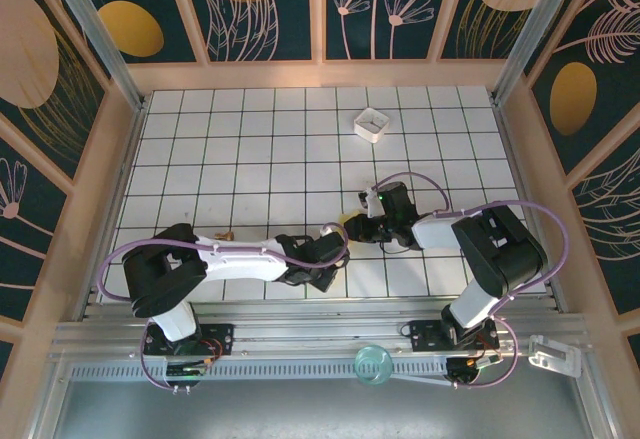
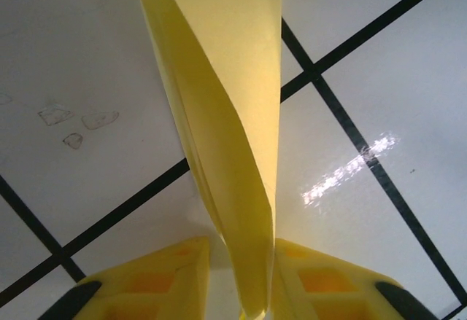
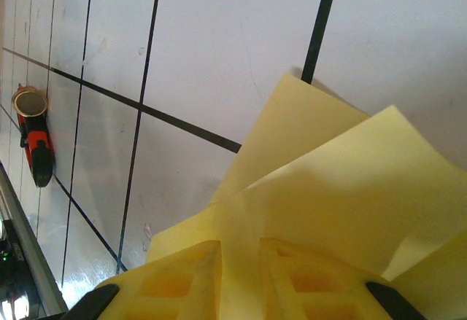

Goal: Fold a paper plane with a square sheet of paper (pick it up from the middle)
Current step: Perform the fifth fold on the wing at the bottom-center of the table.

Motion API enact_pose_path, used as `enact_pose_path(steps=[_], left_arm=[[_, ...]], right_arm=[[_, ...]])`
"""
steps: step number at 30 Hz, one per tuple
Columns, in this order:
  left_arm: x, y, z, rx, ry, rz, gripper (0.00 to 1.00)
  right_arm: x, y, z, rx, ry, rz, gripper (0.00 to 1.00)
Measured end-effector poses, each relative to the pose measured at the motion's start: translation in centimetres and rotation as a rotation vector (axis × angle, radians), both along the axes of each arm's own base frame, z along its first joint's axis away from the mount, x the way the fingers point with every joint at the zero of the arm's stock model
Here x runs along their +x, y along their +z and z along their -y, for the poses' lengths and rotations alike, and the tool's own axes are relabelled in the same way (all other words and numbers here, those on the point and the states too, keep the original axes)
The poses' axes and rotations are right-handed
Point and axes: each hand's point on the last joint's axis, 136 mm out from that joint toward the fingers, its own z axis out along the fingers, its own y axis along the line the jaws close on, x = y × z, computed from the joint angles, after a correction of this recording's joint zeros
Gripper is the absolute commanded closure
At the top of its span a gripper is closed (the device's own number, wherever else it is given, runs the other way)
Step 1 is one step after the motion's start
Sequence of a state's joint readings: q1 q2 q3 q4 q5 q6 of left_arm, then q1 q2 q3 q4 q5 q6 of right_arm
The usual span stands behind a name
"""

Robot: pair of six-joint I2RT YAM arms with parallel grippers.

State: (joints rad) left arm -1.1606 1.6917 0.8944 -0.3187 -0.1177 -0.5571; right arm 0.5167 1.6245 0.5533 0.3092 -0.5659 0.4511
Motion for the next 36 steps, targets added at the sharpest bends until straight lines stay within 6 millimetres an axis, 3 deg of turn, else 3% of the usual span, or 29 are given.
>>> enact_pose_path(steps=[5,11,36], left_arm=[[-0.01,0.17,0.0,0.008,-0.008,0.0,0.76],[0.13,0.57,0.27,0.006,-0.013,0.004,0.66],[0.42,0.86,0.08,0.025,-0.014,0.019,0.93]], right_arm=[[0.02,-0.05,0.01,-0.001,-0.001,-0.002,0.79],[0.03,-0.12,0.04,0.002,0.0,-0.006,0.79],[0.04,-0.11,0.0,0.005,0.002,-0.008,0.79]])
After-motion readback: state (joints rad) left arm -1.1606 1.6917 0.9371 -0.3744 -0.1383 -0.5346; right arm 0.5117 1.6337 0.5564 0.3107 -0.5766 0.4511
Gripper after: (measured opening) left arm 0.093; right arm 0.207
